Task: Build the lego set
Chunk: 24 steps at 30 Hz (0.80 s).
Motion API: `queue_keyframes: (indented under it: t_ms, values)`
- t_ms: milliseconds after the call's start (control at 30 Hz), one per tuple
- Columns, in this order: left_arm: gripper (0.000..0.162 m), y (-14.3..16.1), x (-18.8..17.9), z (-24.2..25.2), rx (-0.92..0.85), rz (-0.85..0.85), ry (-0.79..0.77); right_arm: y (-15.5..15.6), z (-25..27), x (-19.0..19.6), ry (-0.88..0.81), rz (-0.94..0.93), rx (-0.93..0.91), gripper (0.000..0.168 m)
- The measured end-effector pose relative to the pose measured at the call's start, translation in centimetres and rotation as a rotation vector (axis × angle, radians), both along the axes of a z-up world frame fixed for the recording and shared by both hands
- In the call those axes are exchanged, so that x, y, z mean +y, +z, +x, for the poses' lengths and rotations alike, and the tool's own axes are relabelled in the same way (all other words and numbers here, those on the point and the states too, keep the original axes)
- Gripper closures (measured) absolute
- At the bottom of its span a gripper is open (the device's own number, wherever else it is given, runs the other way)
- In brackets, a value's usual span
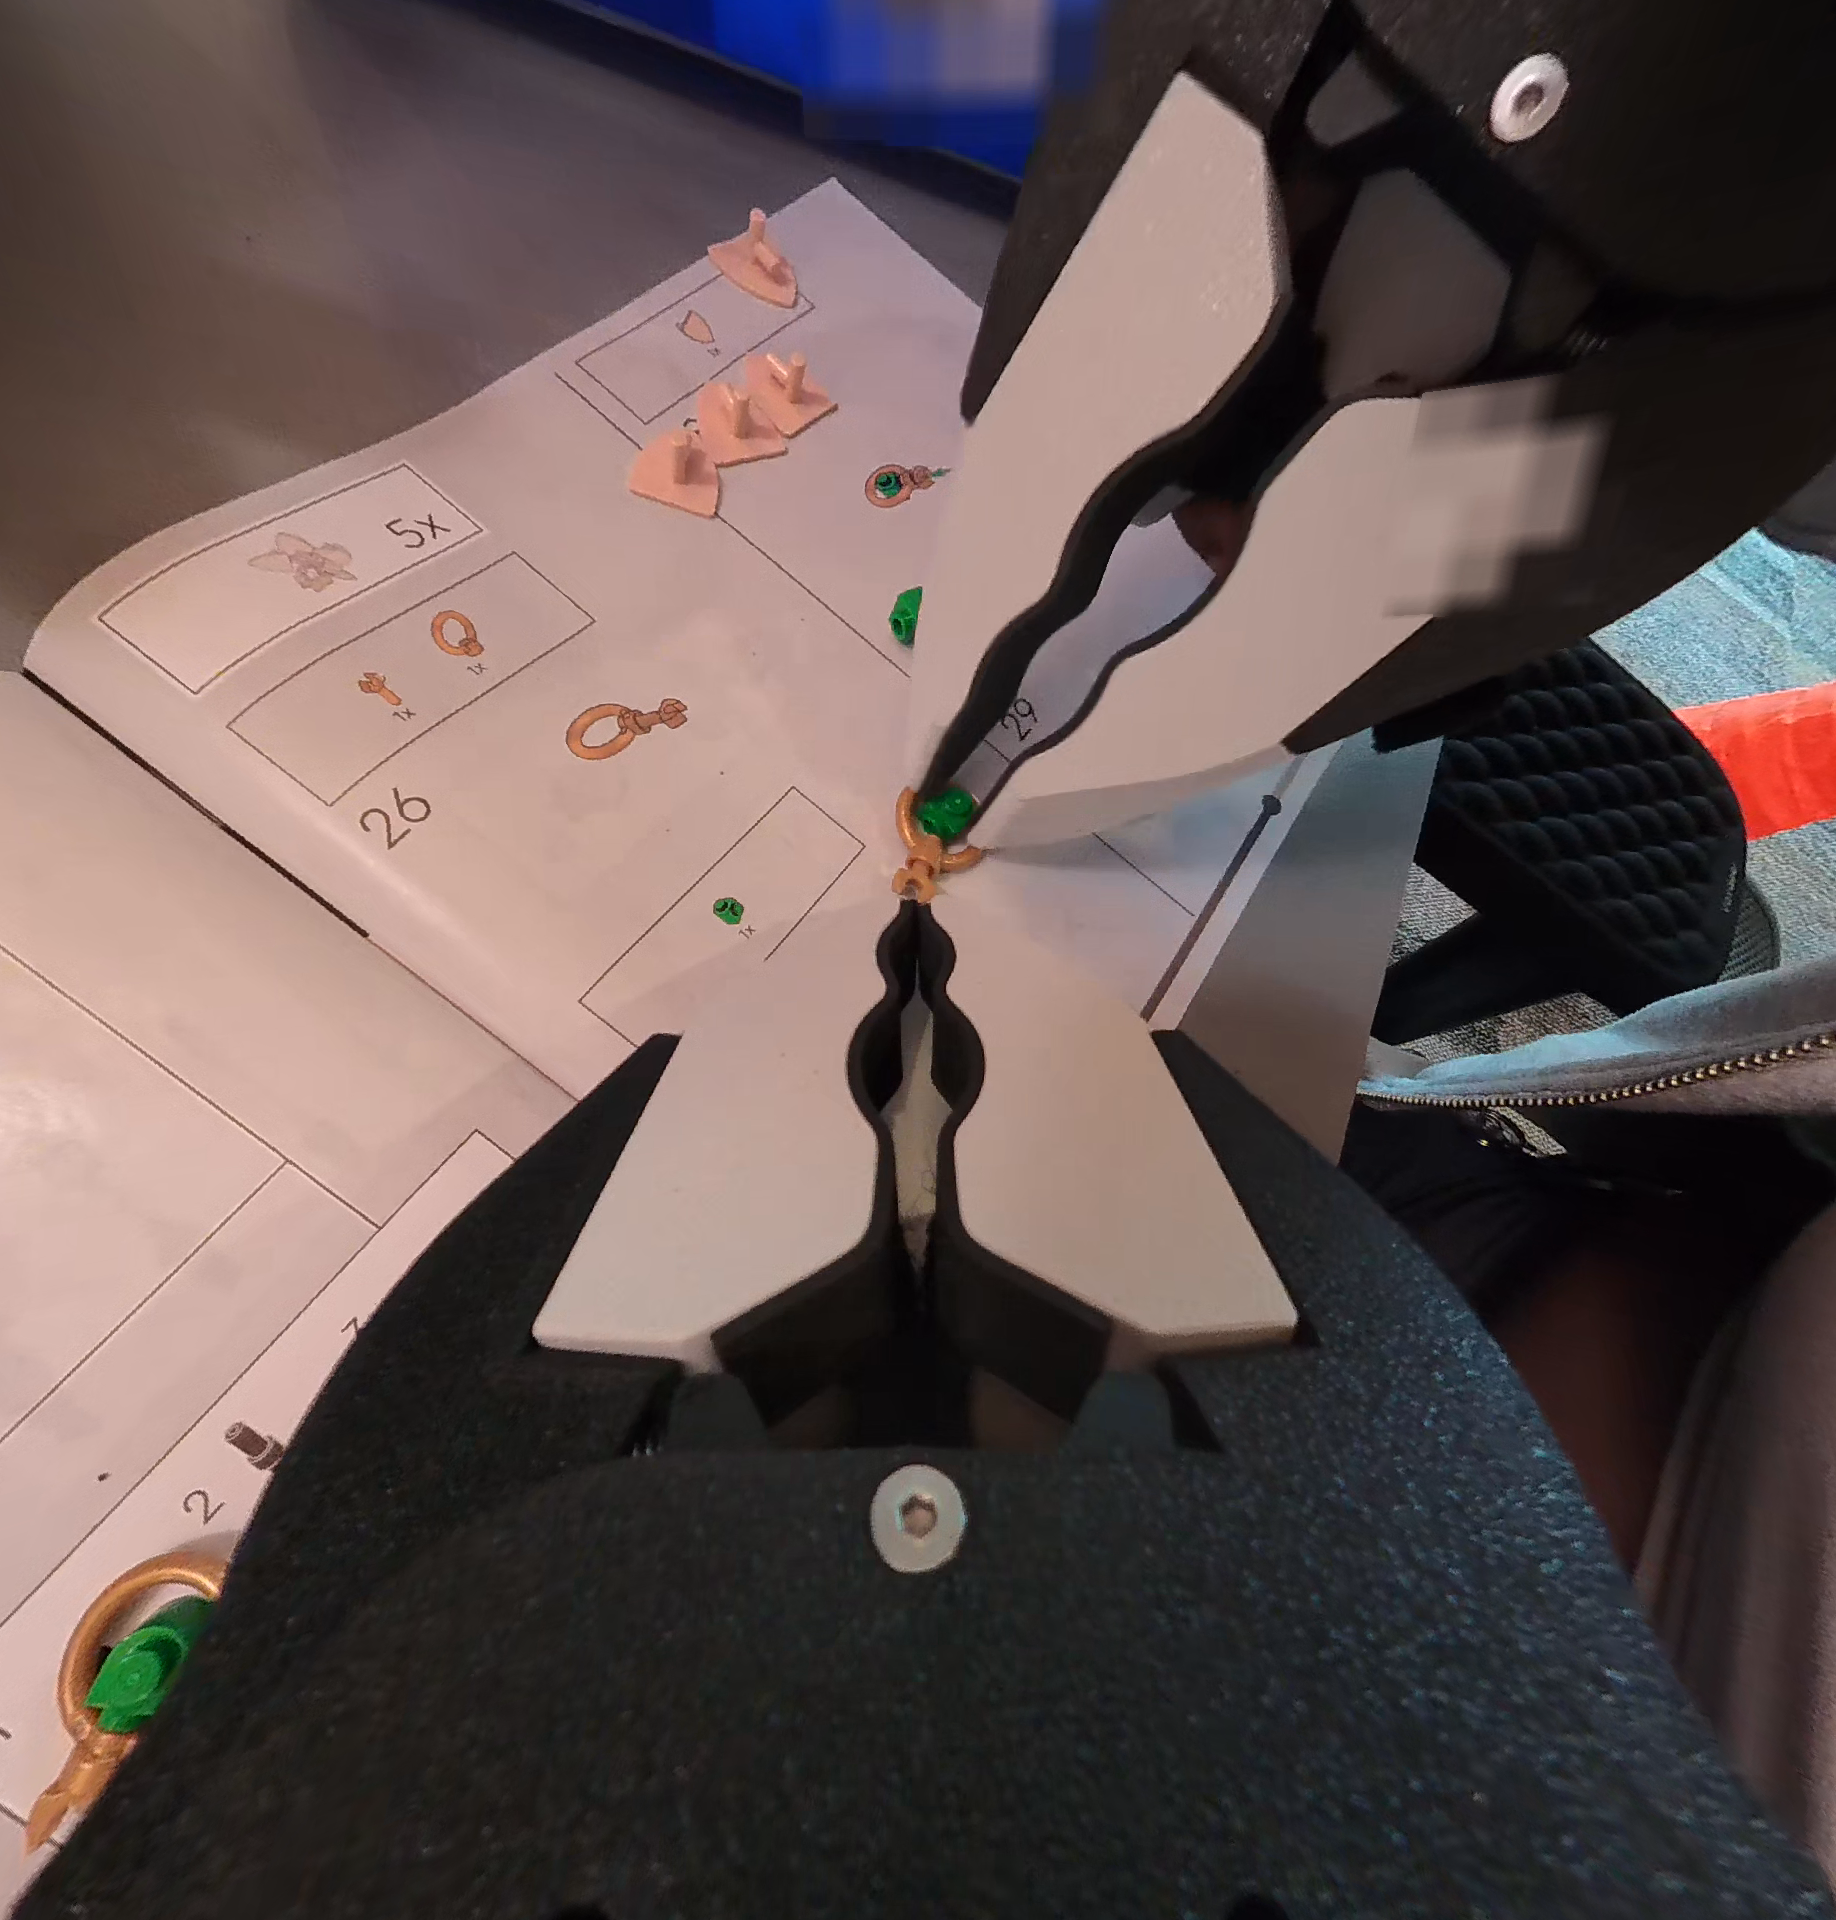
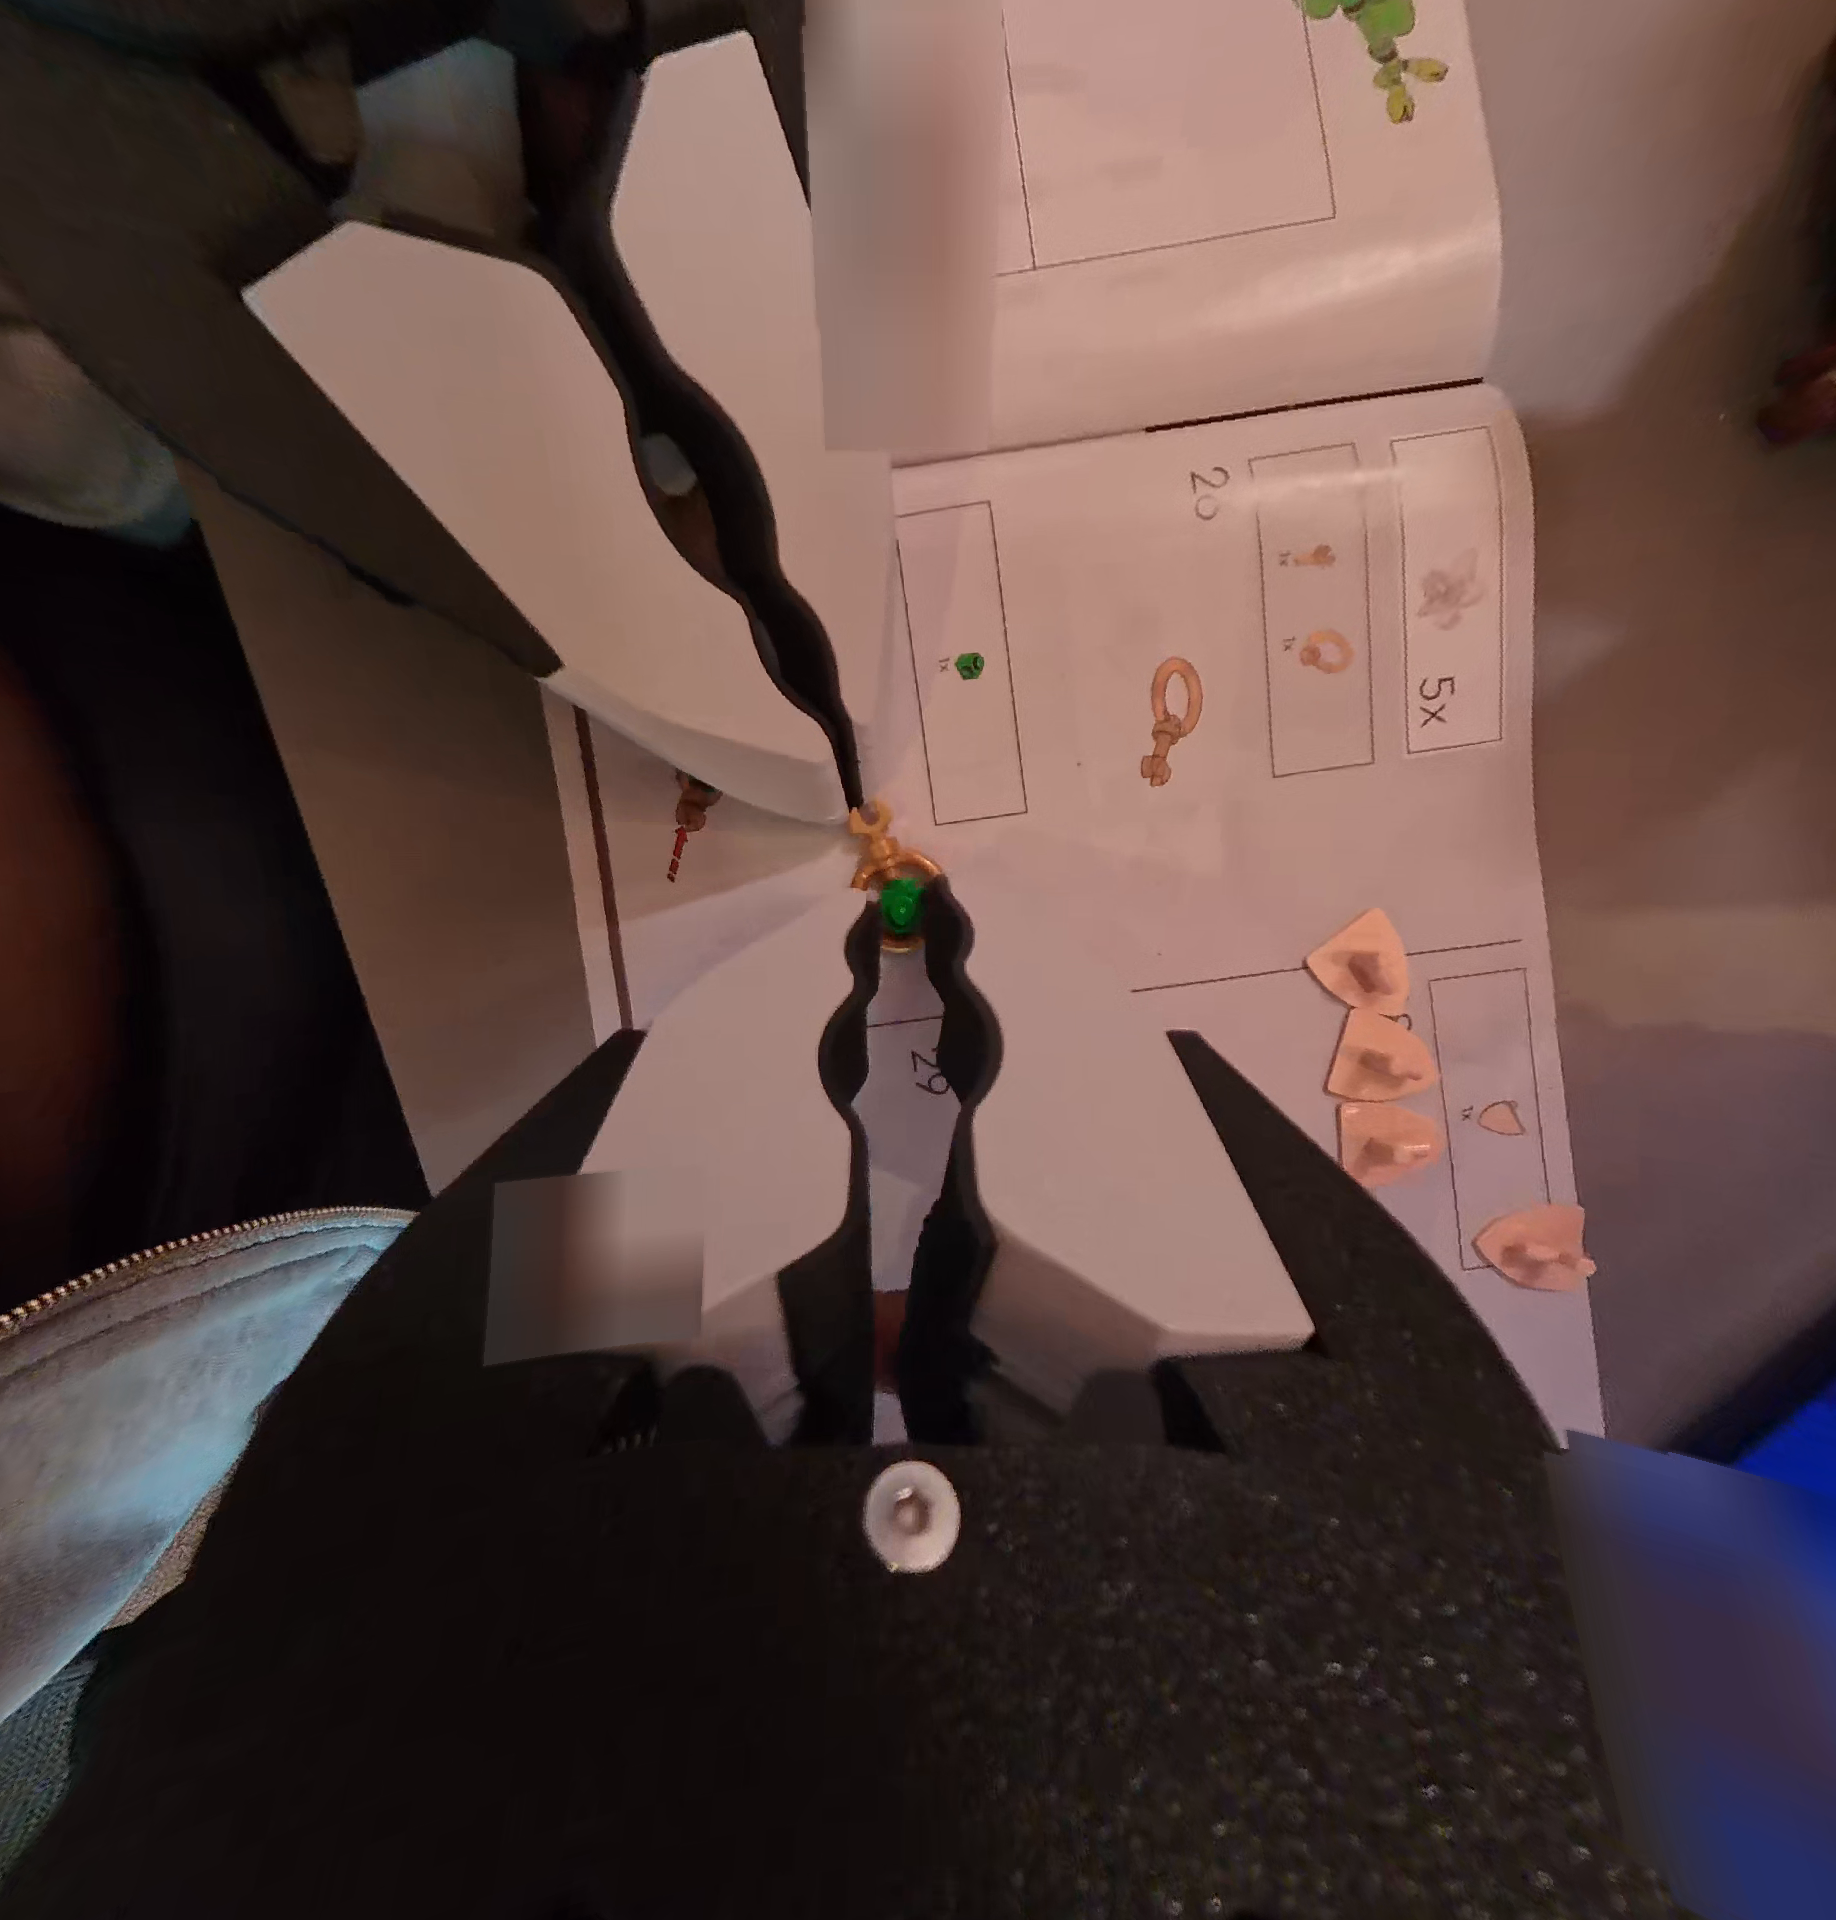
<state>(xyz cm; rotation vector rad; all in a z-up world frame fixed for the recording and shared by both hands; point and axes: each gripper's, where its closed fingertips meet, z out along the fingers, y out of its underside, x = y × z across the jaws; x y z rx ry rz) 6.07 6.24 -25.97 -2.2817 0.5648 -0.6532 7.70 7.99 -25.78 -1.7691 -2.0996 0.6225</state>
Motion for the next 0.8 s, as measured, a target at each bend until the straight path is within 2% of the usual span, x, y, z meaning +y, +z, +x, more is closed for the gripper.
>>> queue_keyframes:
  t_ms: [133, 267, 400, 800]
  values:
    - [0.162, 0.00, 0.00, 0.04, -0.004, -0.003, 0.000, -0.05, -0.15, 0.06, 0.059, 0.028, -0.045, 0.161]
    - [0.162, -0.01, 0.01, 0.03, -0.011, -0.008, 0.000, -0.10, -0.16, 0.05, 0.222, 0.069, -0.087, 0.160]
    - [0.162, -0.08, 0.08, -0.01, 0.005, 0.004, 0.000, -0.12, -0.18, 0.00, 0.314, 0.077, -0.099, 0.162]
    - [0.162, -0.14, 0.13, 0.07, 0.063, 0.043, 0.029, -0.01, -0.26, -0.33, 0.104, -0.075, 0.016, 0.162]
